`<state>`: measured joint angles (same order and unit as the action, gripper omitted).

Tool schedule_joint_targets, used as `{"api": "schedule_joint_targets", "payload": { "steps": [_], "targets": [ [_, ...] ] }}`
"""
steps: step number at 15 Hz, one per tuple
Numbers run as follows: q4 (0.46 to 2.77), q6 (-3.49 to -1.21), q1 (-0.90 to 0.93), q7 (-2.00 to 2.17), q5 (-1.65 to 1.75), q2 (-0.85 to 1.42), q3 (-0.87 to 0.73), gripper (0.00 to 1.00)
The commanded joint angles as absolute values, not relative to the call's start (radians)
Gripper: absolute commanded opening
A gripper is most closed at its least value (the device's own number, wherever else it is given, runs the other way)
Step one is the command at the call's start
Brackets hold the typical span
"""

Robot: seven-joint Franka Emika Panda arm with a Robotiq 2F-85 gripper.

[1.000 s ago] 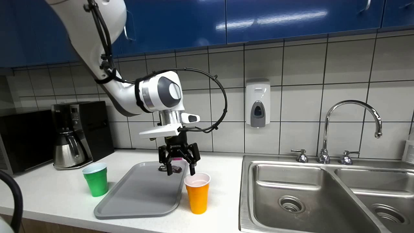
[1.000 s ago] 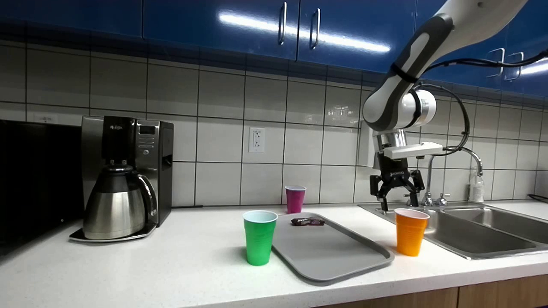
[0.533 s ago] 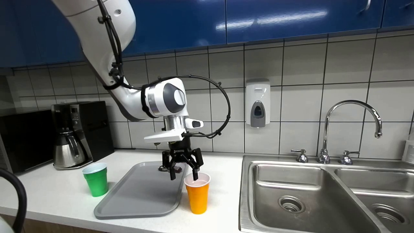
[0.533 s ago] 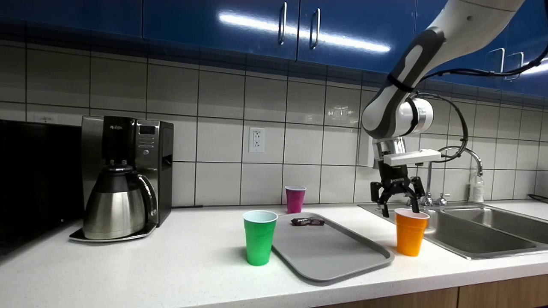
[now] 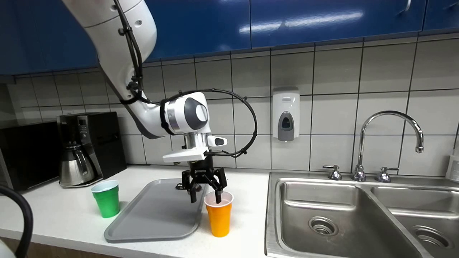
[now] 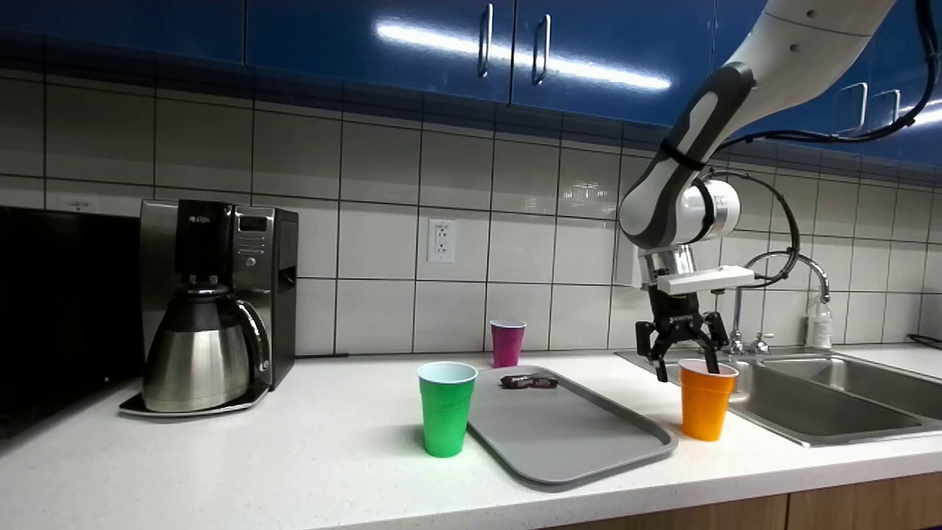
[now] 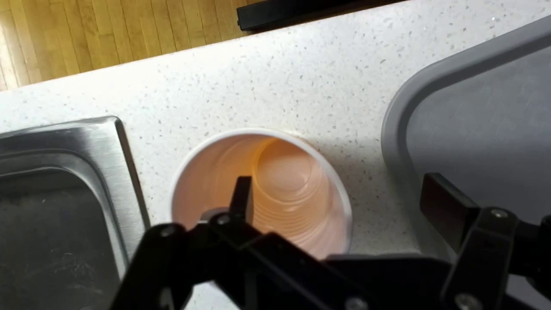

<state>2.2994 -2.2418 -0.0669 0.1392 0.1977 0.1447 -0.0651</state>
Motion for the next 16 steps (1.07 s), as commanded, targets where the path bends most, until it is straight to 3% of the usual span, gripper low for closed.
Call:
{"api": "schedule_joint_targets", "payload": {
  "steps": [1,16],
  "targets": [
    [2.277,-2.254,-0.059,0.129,0.217,0.168,-0.073,1.00],
    [2.287,-2.278,-0.059,0.130,0.202,0.174,-0.074,1.00]
  ]
}}
